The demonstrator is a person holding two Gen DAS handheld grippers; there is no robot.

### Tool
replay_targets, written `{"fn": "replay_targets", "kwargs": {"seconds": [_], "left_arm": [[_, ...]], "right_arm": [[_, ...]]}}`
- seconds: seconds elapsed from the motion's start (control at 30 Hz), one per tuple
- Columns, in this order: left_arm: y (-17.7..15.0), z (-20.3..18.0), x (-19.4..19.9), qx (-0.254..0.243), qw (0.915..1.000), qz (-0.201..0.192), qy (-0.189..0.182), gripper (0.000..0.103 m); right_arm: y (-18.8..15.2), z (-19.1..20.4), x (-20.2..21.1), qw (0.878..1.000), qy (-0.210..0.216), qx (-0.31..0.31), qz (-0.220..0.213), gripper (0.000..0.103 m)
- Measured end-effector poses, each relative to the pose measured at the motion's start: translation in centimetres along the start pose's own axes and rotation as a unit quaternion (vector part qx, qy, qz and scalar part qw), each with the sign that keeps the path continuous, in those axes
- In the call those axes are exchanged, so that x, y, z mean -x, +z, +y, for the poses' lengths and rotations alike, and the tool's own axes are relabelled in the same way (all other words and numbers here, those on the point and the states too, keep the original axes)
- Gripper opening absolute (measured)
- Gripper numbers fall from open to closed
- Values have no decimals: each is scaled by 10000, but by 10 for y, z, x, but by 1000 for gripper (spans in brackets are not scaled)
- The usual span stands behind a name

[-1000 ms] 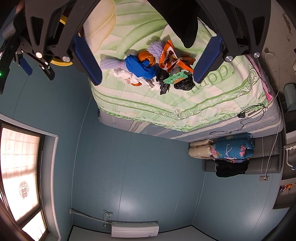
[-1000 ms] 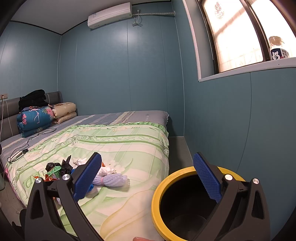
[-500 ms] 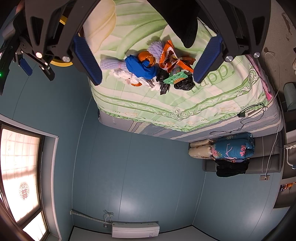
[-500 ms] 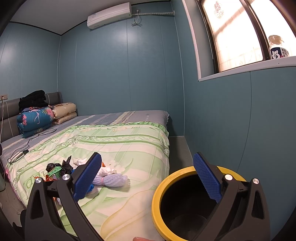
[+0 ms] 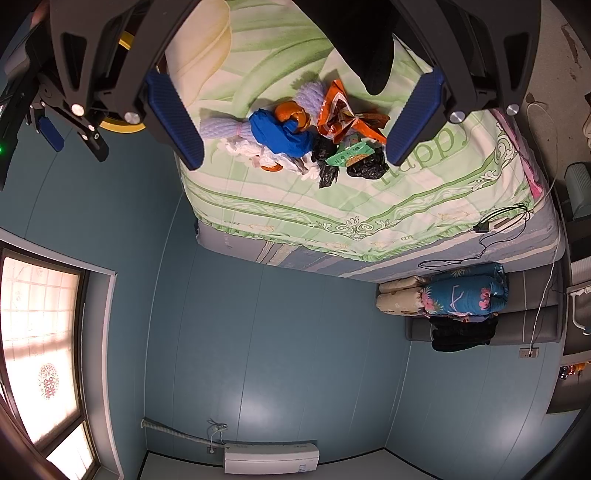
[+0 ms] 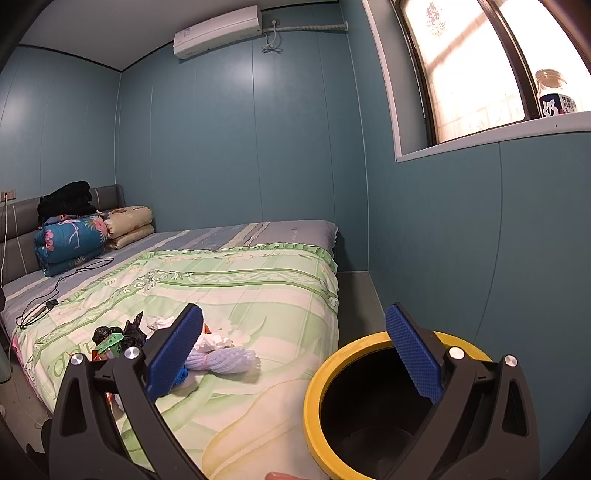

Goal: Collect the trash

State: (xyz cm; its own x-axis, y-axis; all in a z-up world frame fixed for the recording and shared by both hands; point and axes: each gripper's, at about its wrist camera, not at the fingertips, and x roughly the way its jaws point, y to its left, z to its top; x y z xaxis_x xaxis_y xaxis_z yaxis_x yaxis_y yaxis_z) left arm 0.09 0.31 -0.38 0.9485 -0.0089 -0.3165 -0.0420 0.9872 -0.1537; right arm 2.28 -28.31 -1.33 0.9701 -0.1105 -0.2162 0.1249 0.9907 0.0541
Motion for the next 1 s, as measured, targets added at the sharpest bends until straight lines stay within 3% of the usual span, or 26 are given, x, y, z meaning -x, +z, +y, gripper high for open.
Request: {"fn": "replay_targets", "kwargs": {"seconds": [0.6, 0.87, 1.0], "left_arm": [[3, 3, -2, -21, 9999, -9, -109, 95], [0, 19, -19, 35, 9986, 134, -519, 95], [-6, 21, -32, -252, 9978, 282, -543, 95]], "right_arm": [[4, -5, -5, 9998, -151, -105, -24, 95], [17, -6, -23, 9998, -9, -21, -217, 95], [20, -5, -40, 9998, 183, -75, 25, 95]]}}
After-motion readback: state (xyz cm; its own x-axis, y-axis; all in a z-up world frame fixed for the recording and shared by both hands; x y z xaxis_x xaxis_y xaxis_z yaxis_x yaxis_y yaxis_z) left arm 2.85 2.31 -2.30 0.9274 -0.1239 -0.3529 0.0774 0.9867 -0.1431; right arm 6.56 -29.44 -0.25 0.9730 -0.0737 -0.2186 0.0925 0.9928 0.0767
